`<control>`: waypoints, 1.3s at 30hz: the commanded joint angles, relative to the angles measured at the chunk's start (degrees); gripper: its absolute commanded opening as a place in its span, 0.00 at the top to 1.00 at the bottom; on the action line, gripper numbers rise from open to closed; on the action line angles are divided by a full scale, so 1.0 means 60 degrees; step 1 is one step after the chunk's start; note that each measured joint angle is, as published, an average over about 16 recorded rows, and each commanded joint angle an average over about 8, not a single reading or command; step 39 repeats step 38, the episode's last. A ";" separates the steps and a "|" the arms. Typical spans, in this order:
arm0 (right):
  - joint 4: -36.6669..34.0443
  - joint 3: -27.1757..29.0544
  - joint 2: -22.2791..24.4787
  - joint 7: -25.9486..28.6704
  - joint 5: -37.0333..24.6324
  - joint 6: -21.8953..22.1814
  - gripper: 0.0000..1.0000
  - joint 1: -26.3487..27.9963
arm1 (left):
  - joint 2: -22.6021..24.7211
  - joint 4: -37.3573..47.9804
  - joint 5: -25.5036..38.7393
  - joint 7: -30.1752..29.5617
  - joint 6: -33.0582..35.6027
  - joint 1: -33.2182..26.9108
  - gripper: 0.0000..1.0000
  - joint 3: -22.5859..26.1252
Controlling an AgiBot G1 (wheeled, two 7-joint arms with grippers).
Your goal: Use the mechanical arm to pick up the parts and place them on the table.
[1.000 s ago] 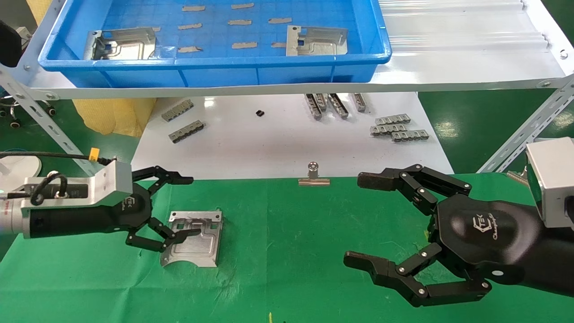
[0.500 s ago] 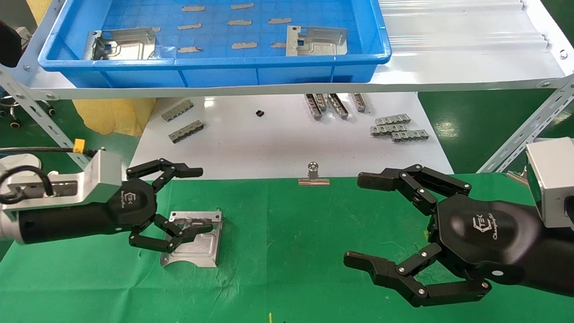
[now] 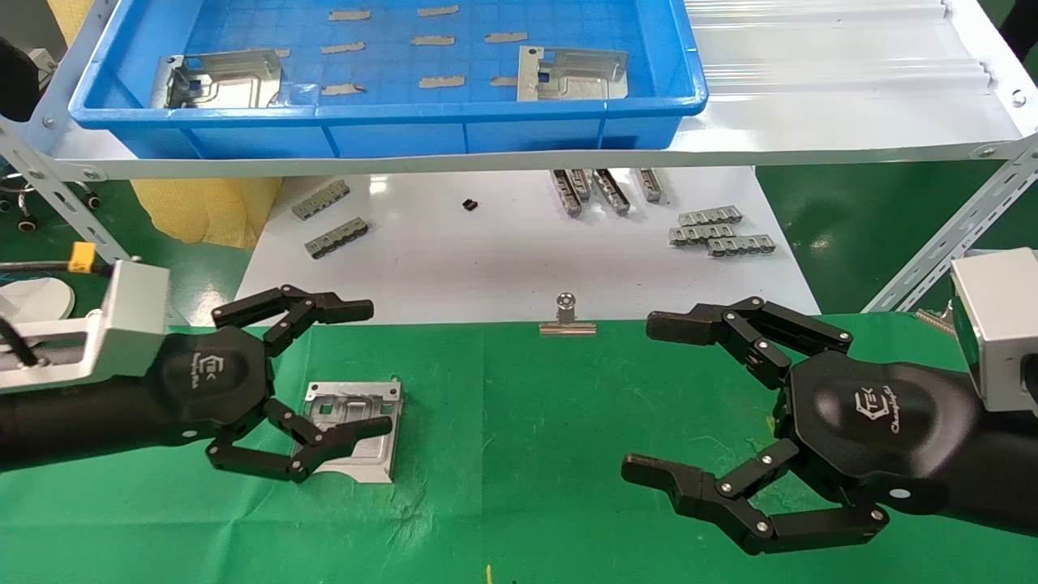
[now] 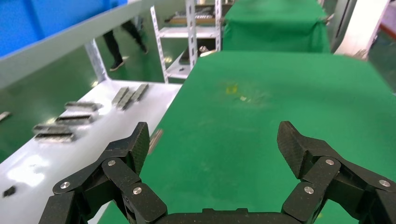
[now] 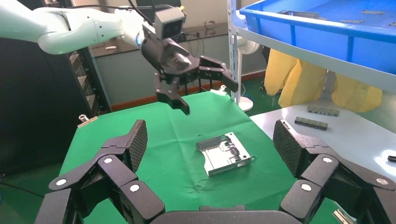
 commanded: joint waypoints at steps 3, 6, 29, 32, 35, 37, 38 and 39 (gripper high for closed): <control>0.0000 0.0000 0.0000 0.0000 0.0000 0.0000 0.00 0.0000 | -0.0225 -0.0817 -0.0264 -0.0582 -0.0061 0.0426 0.00 -0.0359; 0.0000 0.0000 0.0000 0.0000 0.0000 0.0000 0.00 0.0000 | -0.0394 -0.1429 -0.0461 -0.1018 -0.0107 0.0745 0.00 -0.0628; -0.0003 0.0001 0.0000 -0.0001 0.0001 0.0003 0.00 -0.0002 | -0.1261 -0.4562 -0.1496 -0.3142 -0.0338 0.2383 0.00 -0.2011; -0.0003 0.0001 0.0001 -0.0001 0.0001 0.0003 0.00 -0.0002 | -0.1241 -0.4485 -0.1473 -0.3111 -0.0337 0.2346 0.00 -0.1977; -0.0003 0.0001 0.0000 0.0000 0.0001 0.0003 0.00 -0.0002 | -0.1225 -0.4423 -0.1448 -0.3088 -0.0335 0.2316 0.00 -0.1950; -0.0003 0.0001 0.0000 0.0000 0.0001 0.0003 0.00 -0.0002 | -0.1220 -0.4405 -0.1438 -0.3081 -0.0335 0.2307 0.00 -0.1942; -0.0003 0.0001 0.0000 0.0000 0.0001 0.0003 0.00 -0.0002 | -0.1217 -0.4396 -0.1433 -0.3077 -0.0334 0.2302 0.00 -0.1938; -0.0003 0.0001 0.0000 0.0000 0.0001 0.0003 0.00 -0.0002 | -0.1217 -0.4396 -0.1433 -0.3077 -0.0334 0.2302 0.00 -0.1938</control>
